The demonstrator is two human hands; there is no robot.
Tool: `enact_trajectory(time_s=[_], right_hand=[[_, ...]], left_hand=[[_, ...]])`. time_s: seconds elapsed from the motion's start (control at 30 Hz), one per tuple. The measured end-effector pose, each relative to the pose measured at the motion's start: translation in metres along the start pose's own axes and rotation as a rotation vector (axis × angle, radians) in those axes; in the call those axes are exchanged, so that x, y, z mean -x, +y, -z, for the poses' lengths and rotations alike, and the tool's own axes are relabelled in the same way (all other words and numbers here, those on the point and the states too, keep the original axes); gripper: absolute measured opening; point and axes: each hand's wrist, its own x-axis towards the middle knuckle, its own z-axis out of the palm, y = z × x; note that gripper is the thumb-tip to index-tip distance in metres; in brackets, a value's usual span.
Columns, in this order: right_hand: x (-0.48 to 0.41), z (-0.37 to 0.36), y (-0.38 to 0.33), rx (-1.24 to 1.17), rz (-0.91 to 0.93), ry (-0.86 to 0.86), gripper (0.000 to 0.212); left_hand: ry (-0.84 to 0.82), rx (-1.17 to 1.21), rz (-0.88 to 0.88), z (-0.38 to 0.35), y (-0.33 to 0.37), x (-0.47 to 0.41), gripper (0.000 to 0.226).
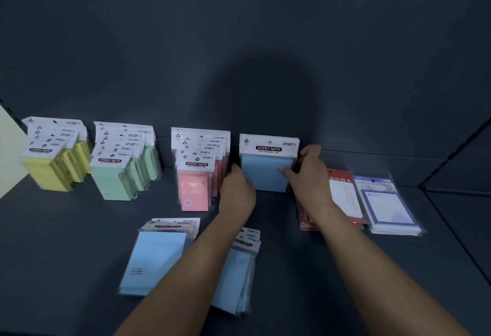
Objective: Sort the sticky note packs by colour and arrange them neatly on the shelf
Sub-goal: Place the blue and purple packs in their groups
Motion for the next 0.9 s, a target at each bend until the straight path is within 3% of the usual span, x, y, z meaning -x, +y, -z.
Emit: enact_trajectory(time_s=[0.23, 0.33, 0.4, 0.47, 0.63, 0.8, 0.9], right_hand=[[0.035, 0.026, -0.010, -0.011, 0.026, 0.133, 0.025], [0.077, 0.033, -0.017, 0.048, 0.080, -0.056, 0.011], [0.106, 0.026, -0.022, 0.114, 0.094, -0.299, 0.019], [0.127, 0.016, -0.024, 0.156, 0.112, -0.383, 0.025], [0.128, -0.006, -0.032, -0.042, 0.016, -0.353, 0.043], [0.095, -0.020, -0.038, -0.340, -0.135, -0.318, 0.054], [0.078, -0.025, -0.041, -0.385, -0.138, -0.244, 0.057]], left_hand=[[-0.188, -0.009, -0.138, 0.048, -0.011, 0.051, 0.037], [-0.145, -0.049, -0.111, 0.068, -0.025, 0.081, 0.026], [-0.115, -0.044, -0.122, 0.073, -0.034, 0.100, 0.021], [-0.119, -0.005, -0.130, 0.071, -0.042, 0.116, 0.021], [-0.036, 0.079, -0.113, 0.063, -0.055, 0.132, 0.043], [0.102, 0.059, -0.153, 0.076, -0.061, 0.135, 0.045], [0.169, 0.067, -0.133, 0.091, -0.071, 0.136, 0.042]])
